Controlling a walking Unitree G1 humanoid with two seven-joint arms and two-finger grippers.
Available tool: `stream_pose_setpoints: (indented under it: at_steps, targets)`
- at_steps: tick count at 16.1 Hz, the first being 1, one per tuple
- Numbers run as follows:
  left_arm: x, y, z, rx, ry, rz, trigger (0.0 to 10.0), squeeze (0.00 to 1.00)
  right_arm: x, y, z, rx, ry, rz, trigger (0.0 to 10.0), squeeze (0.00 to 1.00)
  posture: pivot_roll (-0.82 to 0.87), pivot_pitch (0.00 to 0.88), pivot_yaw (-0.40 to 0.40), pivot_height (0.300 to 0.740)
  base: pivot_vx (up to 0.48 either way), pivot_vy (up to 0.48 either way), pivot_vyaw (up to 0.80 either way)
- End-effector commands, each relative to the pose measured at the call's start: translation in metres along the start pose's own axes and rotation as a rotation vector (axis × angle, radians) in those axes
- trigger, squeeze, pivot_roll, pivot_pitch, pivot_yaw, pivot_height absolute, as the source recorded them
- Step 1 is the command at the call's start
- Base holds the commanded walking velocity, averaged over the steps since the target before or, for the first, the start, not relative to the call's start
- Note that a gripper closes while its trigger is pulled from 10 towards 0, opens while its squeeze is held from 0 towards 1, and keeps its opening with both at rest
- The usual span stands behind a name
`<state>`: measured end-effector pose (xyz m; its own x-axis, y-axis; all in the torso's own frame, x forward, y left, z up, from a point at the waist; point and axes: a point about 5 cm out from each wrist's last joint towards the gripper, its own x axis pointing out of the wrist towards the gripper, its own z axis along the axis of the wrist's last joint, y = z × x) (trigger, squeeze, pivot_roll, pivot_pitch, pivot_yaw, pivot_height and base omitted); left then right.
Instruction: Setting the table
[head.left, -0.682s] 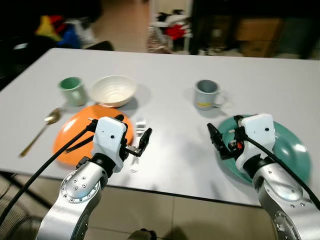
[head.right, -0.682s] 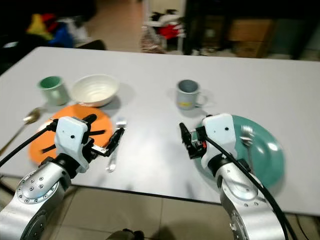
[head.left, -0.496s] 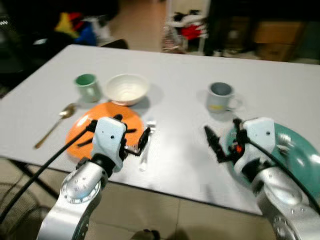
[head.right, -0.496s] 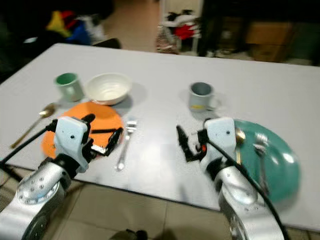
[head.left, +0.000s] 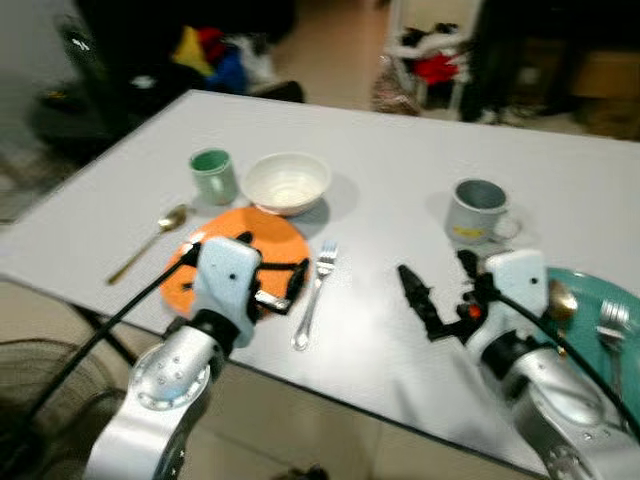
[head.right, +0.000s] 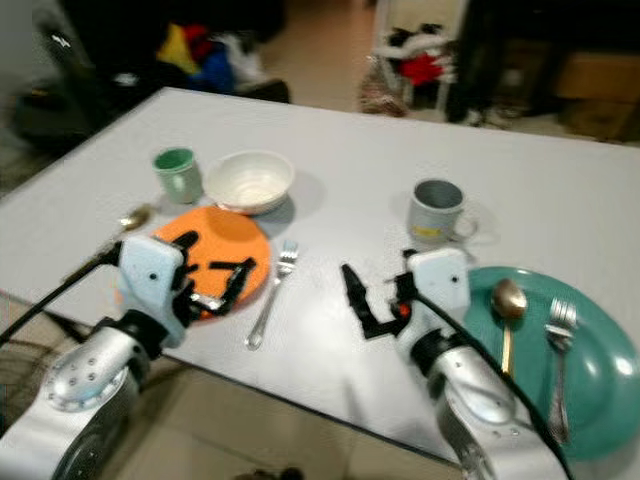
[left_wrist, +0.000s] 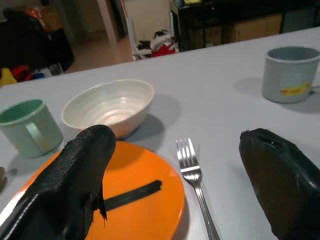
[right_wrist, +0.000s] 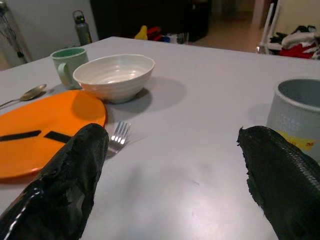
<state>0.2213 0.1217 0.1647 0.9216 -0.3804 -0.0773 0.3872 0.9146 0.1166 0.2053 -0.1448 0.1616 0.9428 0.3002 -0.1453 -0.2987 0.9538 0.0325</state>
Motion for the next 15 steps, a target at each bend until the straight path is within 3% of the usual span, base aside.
stream_pose_setpoints:
  at_steps: [1, 11, 15]
  targets:
    - [-0.0006, 0.0041, 0.0032, 0.006, -0.009, 0.017, 10.0, 0.00, 0.0002, 0.0052, 0.0060, 0.005, -0.039, 0.034, 10.0, 1.00, 0.09, 0.000, 0.059, 0.740, 0.000, 0.000, 0.80]
    - [-0.0026, 0.0018, 0.0030, -0.012, -0.006, -0.006, 10.0, 0.00, 0.0008, 0.0089, 0.0047, 0.010, -0.047, 0.074, 10.0, 1.00, 0.09, 0.000, 0.053, 0.740, 0.000, 0.000, 0.80]
    - [-0.0031, 0.0017, 0.0031, -0.017, -0.007, -0.005, 10.0, 0.00, 0.0013, 0.0093, 0.0043, 0.011, -0.050, 0.081, 10.0, 1.00, 0.09, 0.000, 0.049, 0.740, 0.000, 0.314, 0.80]
